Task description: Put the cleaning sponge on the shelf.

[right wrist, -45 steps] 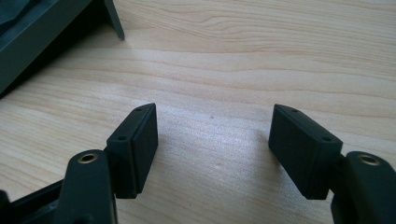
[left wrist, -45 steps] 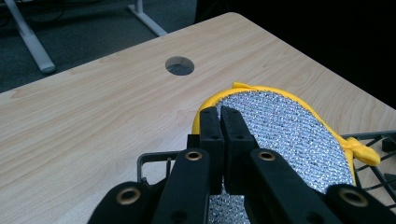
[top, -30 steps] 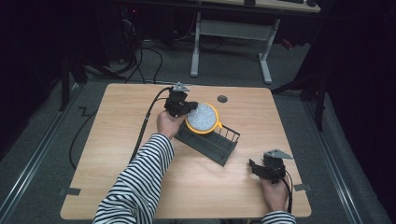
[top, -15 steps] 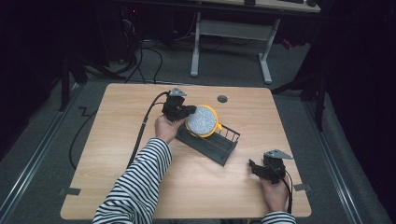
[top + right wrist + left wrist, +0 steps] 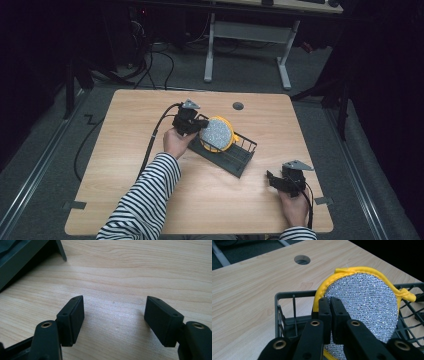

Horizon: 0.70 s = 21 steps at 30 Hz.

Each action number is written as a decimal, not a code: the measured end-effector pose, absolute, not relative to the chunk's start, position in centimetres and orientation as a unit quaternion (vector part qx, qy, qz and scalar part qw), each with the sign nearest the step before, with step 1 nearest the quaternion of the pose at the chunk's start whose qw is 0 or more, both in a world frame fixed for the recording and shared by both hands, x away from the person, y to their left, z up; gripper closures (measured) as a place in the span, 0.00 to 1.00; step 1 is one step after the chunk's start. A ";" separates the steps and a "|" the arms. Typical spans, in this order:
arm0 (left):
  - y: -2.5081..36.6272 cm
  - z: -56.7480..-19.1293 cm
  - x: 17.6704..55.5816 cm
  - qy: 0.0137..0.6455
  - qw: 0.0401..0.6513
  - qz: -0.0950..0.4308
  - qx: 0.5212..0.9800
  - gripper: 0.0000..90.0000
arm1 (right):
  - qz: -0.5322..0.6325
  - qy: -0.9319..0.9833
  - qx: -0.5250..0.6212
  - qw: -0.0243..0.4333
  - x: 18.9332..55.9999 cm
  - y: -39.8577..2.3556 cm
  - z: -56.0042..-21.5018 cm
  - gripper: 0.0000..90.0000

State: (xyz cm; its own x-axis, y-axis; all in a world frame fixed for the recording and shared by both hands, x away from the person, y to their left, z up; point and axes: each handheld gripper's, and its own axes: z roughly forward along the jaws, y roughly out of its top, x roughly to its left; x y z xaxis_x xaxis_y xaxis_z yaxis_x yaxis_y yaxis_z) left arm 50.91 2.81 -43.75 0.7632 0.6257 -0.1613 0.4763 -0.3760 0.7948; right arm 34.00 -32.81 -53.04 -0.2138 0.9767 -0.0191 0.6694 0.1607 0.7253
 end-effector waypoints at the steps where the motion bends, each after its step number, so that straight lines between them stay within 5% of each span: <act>1: 2.9 -43.8 50.9 0.335 0.446 0.083 0.826 0.98 | 0.302 0.718 0.574 0.254 34.0 -32.8 -53.0 0.36; 13: 3.3 -43.6 50.8 0.347 0.439 0.076 0.825 0.92 | 0.302 0.718 0.574 0.254 34.0 -32.8 -53.0 0.36; 21: 4.4 -42.8 50.2 0.355 0.430 0.095 0.824 0.63 | 0.302 0.718 0.574 0.254 34.0 -32.8 -53.0 0.36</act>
